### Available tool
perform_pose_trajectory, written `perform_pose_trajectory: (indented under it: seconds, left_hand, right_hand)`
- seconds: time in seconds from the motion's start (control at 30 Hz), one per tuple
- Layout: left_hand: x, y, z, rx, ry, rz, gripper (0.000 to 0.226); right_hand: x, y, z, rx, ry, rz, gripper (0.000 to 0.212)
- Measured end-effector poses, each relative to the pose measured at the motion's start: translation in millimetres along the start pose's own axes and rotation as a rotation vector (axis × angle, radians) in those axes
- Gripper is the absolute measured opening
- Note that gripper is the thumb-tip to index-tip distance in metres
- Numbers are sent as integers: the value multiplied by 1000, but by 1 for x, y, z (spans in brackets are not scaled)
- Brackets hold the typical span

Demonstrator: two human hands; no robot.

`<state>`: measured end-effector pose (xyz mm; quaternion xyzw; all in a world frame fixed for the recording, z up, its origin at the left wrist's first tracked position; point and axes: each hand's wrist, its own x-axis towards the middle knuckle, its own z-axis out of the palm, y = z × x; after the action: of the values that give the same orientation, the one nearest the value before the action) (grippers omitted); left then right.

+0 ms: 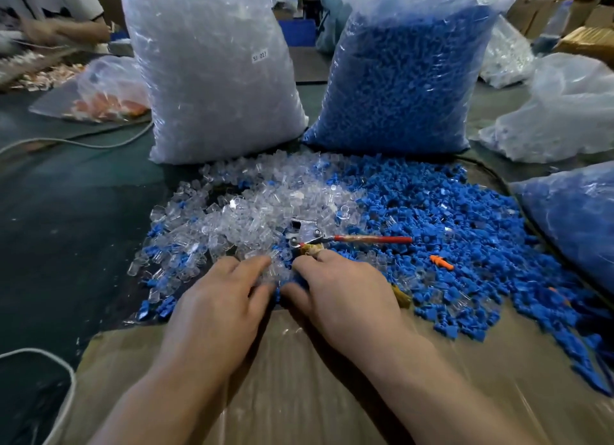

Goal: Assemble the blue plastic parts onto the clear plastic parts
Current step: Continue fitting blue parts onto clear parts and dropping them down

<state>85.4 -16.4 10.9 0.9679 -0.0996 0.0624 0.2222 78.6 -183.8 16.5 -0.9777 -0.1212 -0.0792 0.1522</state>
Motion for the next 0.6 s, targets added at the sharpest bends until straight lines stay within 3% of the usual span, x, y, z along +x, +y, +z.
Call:
perform_pose_trajectory:
  seconds: [0.3, 0.5, 0.6]
  left_hand:
    - [-1, -2, -2, -132, 99, 28, 44]
    - [-5, -6, -2, -304, 130, -3, 41]
    - [-7, -8, 0, -422, 168, -22, 18]
  right_hand:
    - [2, 5, -2, 102, 17, 1, 16]
    - [-1, 6, -7, 434, 52, 157, 13]
    - [-2, 5, -13, 671, 24, 291, 15]
